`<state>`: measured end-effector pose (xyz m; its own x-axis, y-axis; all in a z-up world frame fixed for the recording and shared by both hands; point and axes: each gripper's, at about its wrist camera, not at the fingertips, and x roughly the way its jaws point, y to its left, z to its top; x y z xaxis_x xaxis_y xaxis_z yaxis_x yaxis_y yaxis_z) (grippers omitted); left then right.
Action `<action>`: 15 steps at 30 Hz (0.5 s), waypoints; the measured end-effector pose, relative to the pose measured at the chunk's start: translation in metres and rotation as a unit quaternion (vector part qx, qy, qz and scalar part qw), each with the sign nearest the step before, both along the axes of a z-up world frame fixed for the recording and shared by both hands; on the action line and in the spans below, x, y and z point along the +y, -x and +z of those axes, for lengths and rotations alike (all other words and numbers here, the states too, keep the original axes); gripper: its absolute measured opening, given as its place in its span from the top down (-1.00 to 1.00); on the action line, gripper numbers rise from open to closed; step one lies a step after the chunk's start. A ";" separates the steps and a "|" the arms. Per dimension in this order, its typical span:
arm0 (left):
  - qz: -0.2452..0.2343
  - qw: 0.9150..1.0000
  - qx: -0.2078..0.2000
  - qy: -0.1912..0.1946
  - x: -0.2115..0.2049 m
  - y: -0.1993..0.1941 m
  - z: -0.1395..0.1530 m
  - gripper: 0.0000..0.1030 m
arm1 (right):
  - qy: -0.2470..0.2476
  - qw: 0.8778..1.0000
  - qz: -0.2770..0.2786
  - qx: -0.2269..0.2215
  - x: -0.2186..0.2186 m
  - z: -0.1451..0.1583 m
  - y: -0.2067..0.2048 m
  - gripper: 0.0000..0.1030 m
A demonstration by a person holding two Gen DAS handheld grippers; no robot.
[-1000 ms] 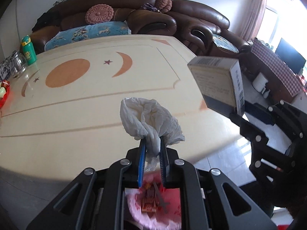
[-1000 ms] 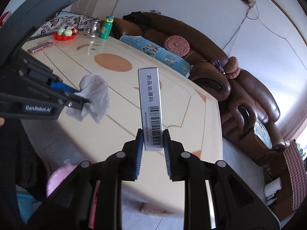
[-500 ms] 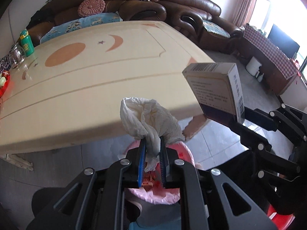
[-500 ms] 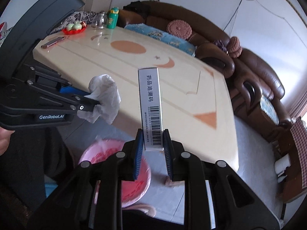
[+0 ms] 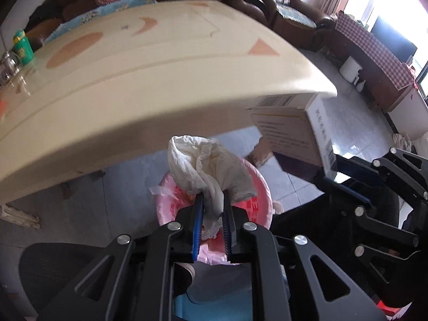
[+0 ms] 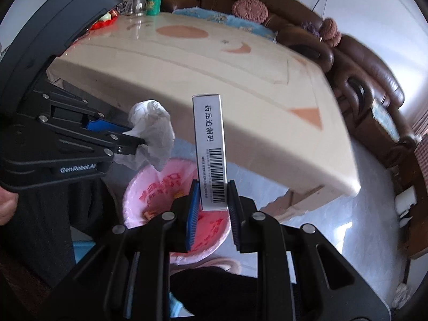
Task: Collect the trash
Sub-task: 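Carry the tissue and medicine box with both grippers over the pink bin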
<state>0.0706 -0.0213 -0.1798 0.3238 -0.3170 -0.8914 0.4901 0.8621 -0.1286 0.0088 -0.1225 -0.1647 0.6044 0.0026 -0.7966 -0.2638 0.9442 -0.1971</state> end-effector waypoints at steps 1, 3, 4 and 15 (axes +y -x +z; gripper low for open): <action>-0.001 1.000 0.004 -0.003 -0.001 0.000 -0.005 0.74 | -0.001 1.000 -0.001 0.007 0.000 -0.006 0.000 0.58; -0.004 1.000 0.014 -0.004 -0.002 -0.001 -0.015 0.74 | -0.003 1.000 -0.004 0.018 0.000 -0.016 -0.002 0.58; -0.004 1.000 0.020 -0.004 -0.001 -0.002 -0.019 0.74 | -0.006 1.000 -0.007 0.027 -0.001 -0.023 -0.003 0.58; -0.004 0.996 0.092 -0.022 -0.003 -0.021 -0.087 0.74 | -0.027 0.995 -0.036 0.094 -0.015 -0.085 -0.023 0.58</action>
<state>0.0919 -0.0244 -0.2666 0.1518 -0.2783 -0.9484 0.4692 0.8648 -0.1787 0.0317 -0.1374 -0.2493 0.4458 0.0102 -0.8951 -0.2234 0.9696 -0.1003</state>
